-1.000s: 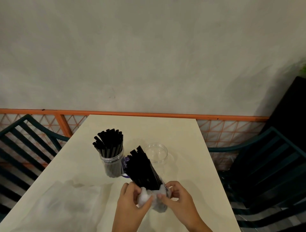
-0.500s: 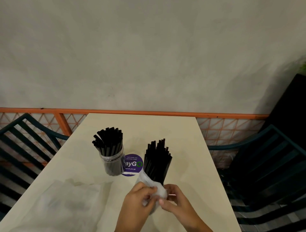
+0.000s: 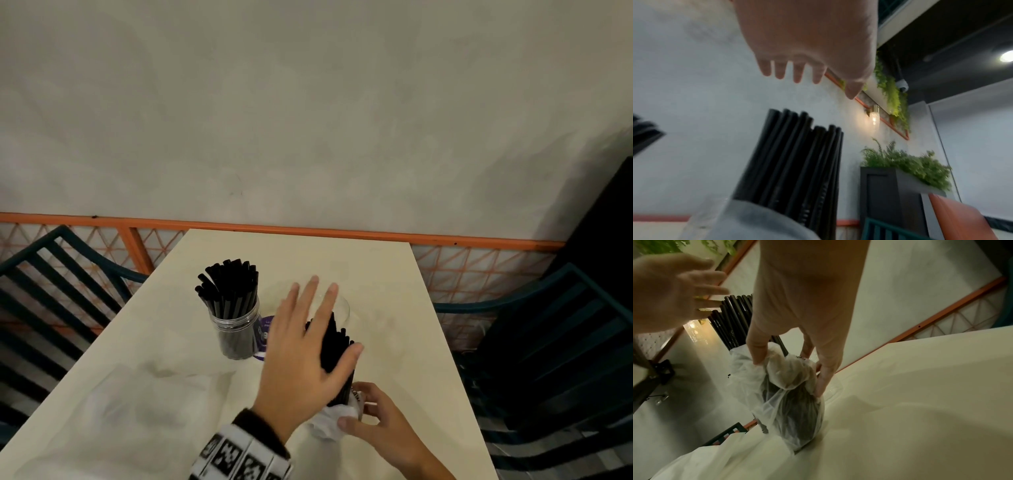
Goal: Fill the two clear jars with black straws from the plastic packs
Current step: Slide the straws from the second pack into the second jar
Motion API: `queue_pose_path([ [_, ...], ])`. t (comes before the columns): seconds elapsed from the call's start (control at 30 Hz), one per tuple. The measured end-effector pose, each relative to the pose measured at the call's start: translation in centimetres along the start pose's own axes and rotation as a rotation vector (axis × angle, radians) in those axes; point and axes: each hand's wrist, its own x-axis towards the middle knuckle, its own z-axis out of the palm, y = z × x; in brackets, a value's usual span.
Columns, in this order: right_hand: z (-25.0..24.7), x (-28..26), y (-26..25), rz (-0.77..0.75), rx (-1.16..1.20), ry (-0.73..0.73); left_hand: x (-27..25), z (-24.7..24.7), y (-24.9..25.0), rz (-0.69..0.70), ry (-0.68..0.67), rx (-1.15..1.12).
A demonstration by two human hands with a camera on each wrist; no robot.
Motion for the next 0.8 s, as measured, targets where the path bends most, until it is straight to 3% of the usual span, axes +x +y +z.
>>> queue_pose_path([
  [0.1, 0.3, 0.5, 0.1, 0.043, -0.064, -0.062, 0.4, 2.7, -0.2, -0.060, -0.270, 0.198],
  [0.17, 0.4, 0.7, 0.3, 0.082, -0.069, -0.086, 0.4, 3.4, -0.4, -0.082, -0.368, 0.250],
  [0.37, 0.5, 0.8, 1.0, 0.086, 0.030, -0.060, 0.3, 3.4, -0.9, 0.066, -0.346, 0.260],
  [0.47, 0.6, 0.5, 1.3, 0.066, 0.006, 0.009, 0.4, 2.7, -1.0, 0.055, -0.408, 0.221],
  [0.57, 0.8, 0.3, 0.5, 0.020, -0.044, 0.138, 0.2, 2.2, -1.9, -0.014, -0.325, 0.002],
  [0.7, -0.9, -0.3, -1.5, -0.205, -0.175, 0.358, -0.2, 1.1, -2.5, -0.171, -0.153, -0.314],
  [0.8, -3.6, -0.7, -3.9, -0.433, -0.370, 0.511, 0.3, 0.6, -2.7, -0.188, -0.128, -0.434],
])
